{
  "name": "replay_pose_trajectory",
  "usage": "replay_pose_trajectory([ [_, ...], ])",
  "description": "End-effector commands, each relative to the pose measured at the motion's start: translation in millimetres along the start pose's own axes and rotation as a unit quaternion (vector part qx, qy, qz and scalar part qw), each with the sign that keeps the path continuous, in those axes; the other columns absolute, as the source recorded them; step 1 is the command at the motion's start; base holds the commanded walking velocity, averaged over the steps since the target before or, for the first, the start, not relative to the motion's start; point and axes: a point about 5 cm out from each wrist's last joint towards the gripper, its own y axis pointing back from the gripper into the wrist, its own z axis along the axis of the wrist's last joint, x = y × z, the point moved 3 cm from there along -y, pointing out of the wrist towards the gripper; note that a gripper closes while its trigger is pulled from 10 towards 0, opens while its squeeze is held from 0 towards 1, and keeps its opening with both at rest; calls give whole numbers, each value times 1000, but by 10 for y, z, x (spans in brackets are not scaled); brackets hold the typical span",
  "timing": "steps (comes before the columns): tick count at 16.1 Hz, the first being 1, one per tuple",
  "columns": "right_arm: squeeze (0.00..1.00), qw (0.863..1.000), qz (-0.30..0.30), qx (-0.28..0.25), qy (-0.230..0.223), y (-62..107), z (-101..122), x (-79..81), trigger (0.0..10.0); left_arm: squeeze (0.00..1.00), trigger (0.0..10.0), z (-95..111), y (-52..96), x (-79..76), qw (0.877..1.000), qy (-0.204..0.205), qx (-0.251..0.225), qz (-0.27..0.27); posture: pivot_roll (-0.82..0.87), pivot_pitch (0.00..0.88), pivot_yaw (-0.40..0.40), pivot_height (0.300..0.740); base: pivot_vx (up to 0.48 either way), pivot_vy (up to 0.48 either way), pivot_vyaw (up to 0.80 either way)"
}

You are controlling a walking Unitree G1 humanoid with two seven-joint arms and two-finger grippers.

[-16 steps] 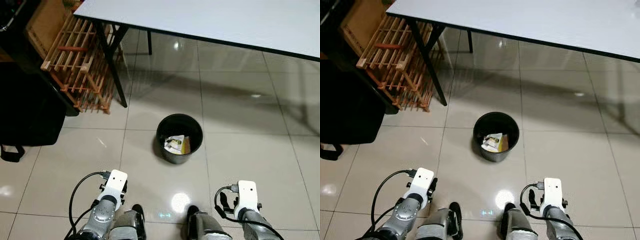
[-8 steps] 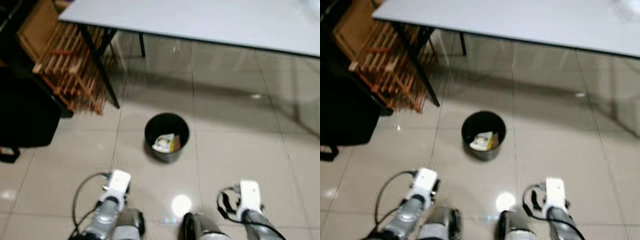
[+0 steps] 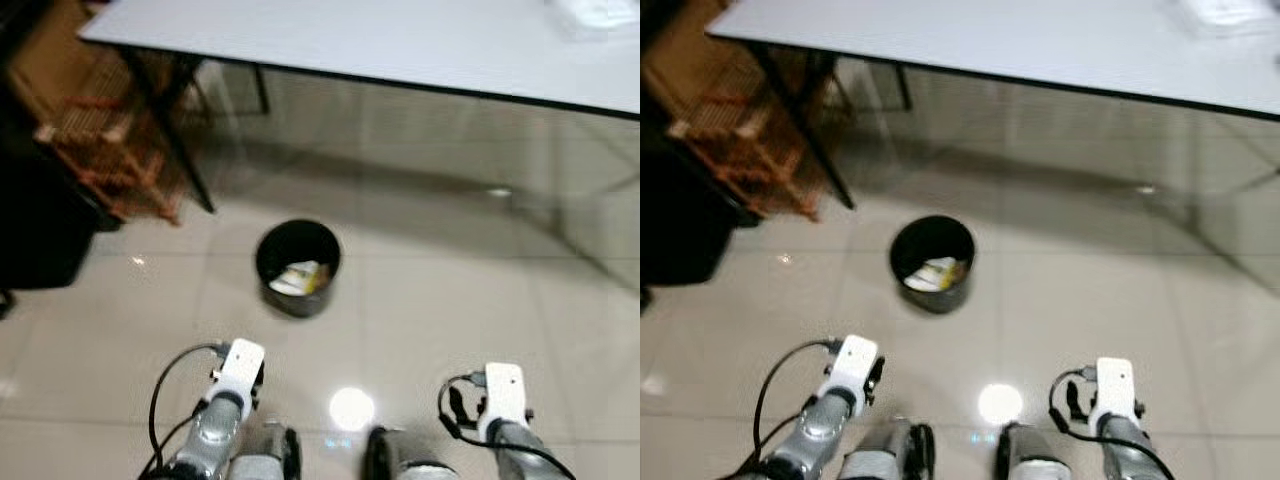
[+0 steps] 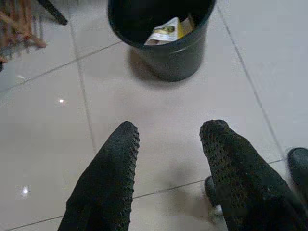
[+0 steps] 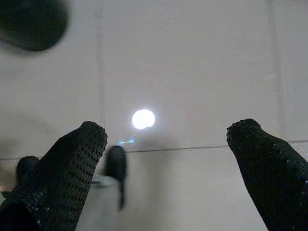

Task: Picking trash to rubbish bin

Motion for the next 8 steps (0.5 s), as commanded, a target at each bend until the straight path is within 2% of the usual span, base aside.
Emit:
replay_pose_trajectory([
  [1,0,1000,8,20,-5,28,-132,73,10000,0,10000,-203,75,61,1000,-3,30,7,27,266,56,740,0,-311,0],
  [7,0,1000,15,19,0,28,-131,92,10000,0,10000,-200,73,59,1000,-3,30,7,28,265,56,740,0,-312,0],
  [8,0,1000,20,19,13,27,-128,110,10000,0,10000,-199,73,60,1000,-3,30,7,27,265,56,740,0,-307,400],
])
